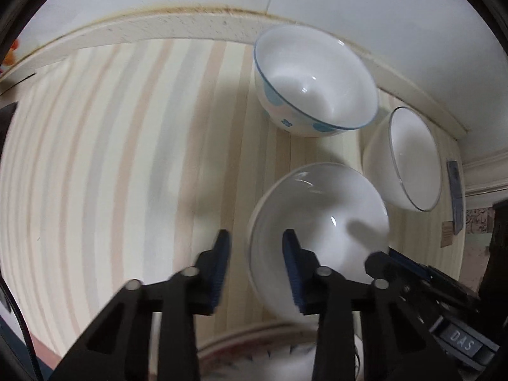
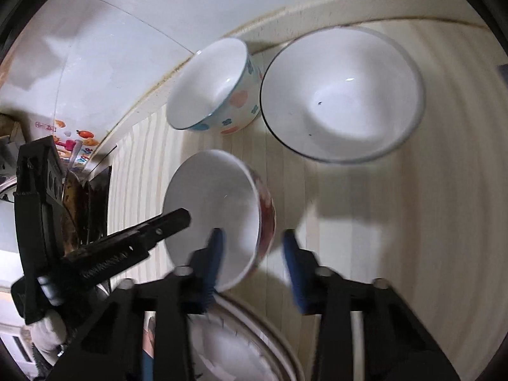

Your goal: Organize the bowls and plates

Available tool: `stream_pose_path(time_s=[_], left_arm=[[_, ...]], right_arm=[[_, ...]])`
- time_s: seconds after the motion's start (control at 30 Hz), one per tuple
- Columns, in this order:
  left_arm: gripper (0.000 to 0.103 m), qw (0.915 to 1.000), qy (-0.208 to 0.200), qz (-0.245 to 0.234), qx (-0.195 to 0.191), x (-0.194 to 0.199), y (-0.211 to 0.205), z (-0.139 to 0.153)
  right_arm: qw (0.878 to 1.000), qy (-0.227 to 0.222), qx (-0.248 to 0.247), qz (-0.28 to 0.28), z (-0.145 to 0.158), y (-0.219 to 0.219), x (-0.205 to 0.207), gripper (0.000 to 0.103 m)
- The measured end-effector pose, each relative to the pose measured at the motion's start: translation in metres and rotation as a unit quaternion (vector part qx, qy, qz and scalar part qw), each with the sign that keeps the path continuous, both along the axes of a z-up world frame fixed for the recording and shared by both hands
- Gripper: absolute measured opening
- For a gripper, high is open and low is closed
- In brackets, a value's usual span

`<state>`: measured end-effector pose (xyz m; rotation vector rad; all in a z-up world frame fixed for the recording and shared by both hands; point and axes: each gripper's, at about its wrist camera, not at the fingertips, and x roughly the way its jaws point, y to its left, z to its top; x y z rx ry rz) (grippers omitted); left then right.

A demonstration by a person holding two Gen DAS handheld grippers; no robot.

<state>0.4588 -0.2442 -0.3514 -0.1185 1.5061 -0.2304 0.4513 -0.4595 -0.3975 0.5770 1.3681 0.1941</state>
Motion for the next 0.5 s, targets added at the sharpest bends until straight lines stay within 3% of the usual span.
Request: stream_pose_path(time_s=[0.03,0.13,0.27,0.5], left_arm=[[0.018,1.0,0.001,-0.002,0.0,0.001,-0.002,-0.004],[0.018,0.9998,-0.011,-0.002,0.015,0.0,-0.005,-0.003],[0.016,0.9997,-0.017,-0.004,0.019,-0.008,-0.012,0.005],[0.016,0.9987,-0.046,-0.023,0.005,-0.038,-0.04,0.041]], right_arm=[[1.0,0.003,-0.003,0.003,-0.004,0.001,0.004,0.024],[1.0,0.002,-0.012,0.012,-0.012,0.005,0.011,0.02],[1.0,0.004,-0.018,0.017,-0.012,0.005,0.011,0.02],[0.999,-0.017,-0.038,0.018,0.023,-0.004,-0.017,0.02]])
